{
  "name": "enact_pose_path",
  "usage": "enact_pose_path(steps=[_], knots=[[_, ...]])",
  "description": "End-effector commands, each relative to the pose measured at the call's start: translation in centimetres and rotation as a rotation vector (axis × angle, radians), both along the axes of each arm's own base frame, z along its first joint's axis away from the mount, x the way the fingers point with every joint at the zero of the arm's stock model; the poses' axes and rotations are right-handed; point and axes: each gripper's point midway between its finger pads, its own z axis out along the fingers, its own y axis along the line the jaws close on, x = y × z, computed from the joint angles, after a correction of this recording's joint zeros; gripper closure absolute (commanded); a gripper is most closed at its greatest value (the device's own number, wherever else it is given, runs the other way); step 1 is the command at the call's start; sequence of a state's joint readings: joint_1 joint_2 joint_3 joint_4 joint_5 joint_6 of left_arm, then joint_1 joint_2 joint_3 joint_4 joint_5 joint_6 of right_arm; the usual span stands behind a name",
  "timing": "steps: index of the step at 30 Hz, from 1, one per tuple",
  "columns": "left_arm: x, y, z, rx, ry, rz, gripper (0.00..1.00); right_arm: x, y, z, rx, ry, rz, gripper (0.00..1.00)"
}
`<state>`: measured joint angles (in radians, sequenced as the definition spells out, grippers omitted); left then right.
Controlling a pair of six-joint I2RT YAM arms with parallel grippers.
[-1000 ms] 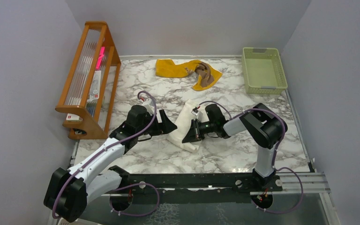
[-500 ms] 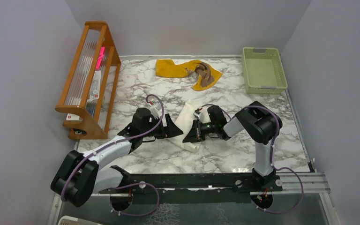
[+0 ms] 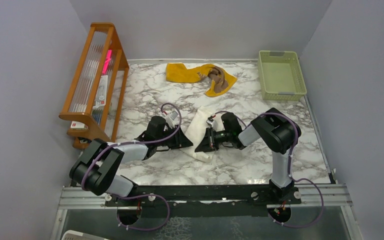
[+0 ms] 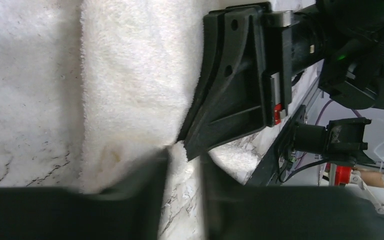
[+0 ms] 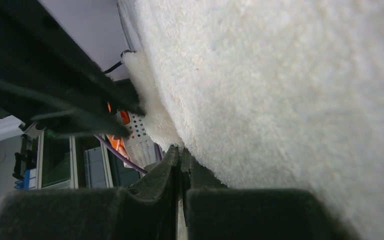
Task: Roll the towels
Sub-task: Roll the towel at the center of the board.
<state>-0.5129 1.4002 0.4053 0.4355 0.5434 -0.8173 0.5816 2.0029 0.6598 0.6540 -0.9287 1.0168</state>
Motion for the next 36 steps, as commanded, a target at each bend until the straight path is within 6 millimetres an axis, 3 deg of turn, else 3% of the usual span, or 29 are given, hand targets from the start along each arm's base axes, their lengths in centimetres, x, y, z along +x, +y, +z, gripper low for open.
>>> enact_pose_path(steps=[1,3,9,13,16,18,21,24,26,31,34,36], knots=[[0.0,-0.3,-1.3,0.004,0.006,-0.019,1.00,0.1,-0.8,-1.8,-0.065,0.032,-0.027,0.99],[-0.4,0.1,-2.8,0.034,0.043,-0.007,1.00,0.3,-0.8,-1.7,-0.071,0.013,-0.027,0.93],[-1.4,1.1,-5.5,0.094,0.108,0.011,1.00,2.1,-0.6,-0.3,-0.108,-0.092,-0.030,0.58],[-1.6,1.8,-6.4,0.125,0.120,0.041,1.00,4.1,-0.4,3.2,-0.092,-0.236,-0.064,0.34],[-1.6,2.3,-7.1,0.154,0.133,0.064,1.00,5.9,-0.9,6.5,-0.115,-0.452,-0.075,0.29],[-1.6,2.6,-7.6,0.174,0.144,0.076,1.00,6.6,-1.7,9.2,-0.143,-0.654,-0.079,0.29],[-1.6,3.0,-8.3,0.202,0.159,0.091,1.00,6.2,-2.6,11.1,-0.253,-0.970,-0.045,0.29],[-1.6,3.3,-8.9,0.229,0.172,0.096,1.00,3.7,-2.3,12.2,-0.296,-1.247,0.047,0.31],[-1.7,3.5,-9.3,0.244,0.180,0.096,1.00,1.3,-1.7,12.6,-0.227,-1.369,0.111,0.37],[-1.7,3.9,-9.9,0.277,0.190,0.099,1.00,-3.4,-1.1,11.4,-0.018,-1.503,0.296,0.54],[-1.8,4.0,-10.1,0.289,0.196,0.099,1.00,-4.0,-0.8,8.9,-0.049,-1.440,0.443,0.77],[-1.8,4.1,-10.3,0.296,0.199,0.103,1.00,-4.1,-0.5,7.3,-0.073,-1.380,0.524,0.87]])
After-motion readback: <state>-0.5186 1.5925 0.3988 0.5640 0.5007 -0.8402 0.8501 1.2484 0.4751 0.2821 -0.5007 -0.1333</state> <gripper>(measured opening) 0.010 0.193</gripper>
